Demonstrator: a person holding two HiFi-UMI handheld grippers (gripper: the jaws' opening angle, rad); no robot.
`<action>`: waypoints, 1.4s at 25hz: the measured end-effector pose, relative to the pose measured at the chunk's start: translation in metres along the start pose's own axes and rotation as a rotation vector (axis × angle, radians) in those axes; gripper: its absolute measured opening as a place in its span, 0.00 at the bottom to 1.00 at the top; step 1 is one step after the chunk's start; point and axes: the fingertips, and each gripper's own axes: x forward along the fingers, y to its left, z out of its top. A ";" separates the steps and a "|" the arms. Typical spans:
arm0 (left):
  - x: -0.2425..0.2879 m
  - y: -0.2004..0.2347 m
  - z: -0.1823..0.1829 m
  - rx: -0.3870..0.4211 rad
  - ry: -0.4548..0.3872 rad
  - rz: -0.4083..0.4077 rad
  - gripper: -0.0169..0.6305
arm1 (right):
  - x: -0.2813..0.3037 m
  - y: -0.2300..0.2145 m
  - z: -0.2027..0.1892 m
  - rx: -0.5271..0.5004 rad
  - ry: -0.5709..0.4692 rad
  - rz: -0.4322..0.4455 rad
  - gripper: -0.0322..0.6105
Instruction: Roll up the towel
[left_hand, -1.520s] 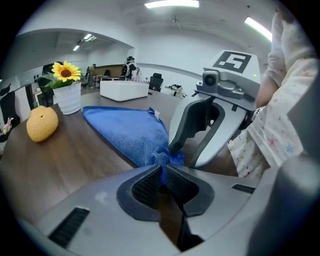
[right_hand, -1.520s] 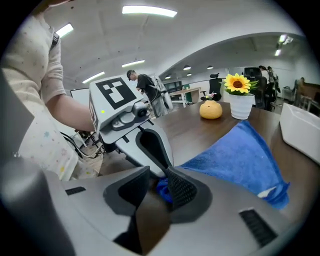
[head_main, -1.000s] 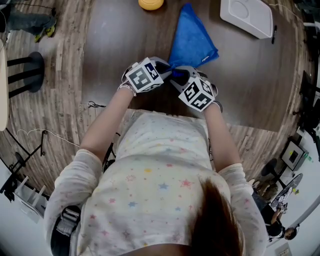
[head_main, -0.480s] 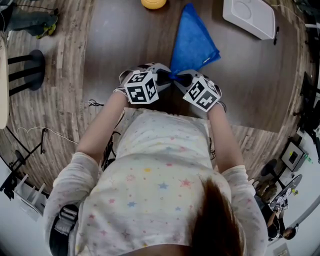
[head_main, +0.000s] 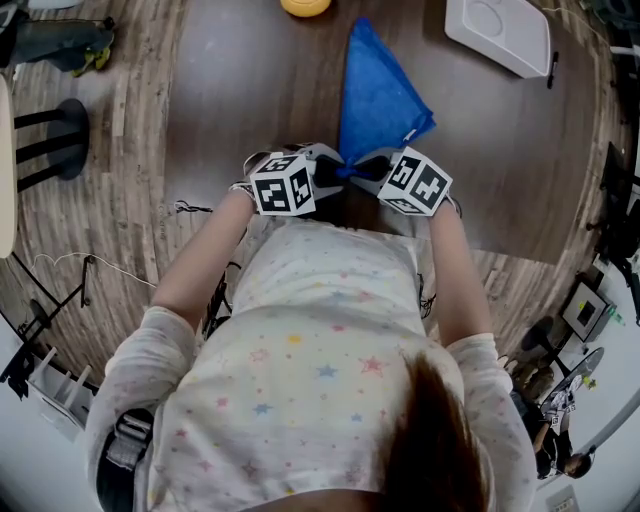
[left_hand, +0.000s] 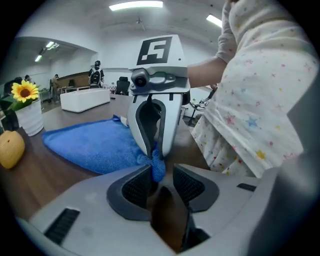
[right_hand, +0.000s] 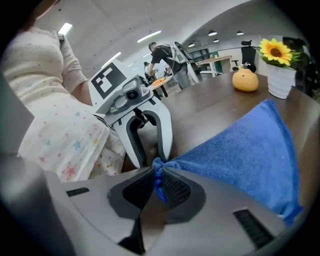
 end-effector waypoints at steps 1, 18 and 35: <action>0.000 0.004 0.000 -0.016 0.001 0.007 0.22 | -0.001 -0.002 0.001 0.007 -0.008 0.000 0.12; -0.019 0.057 0.011 -0.298 -0.117 0.109 0.15 | -0.019 -0.047 0.012 0.272 -0.218 -0.129 0.12; -0.003 0.047 0.010 0.032 0.018 0.195 0.21 | -0.018 -0.063 0.013 0.319 -0.212 -0.201 0.13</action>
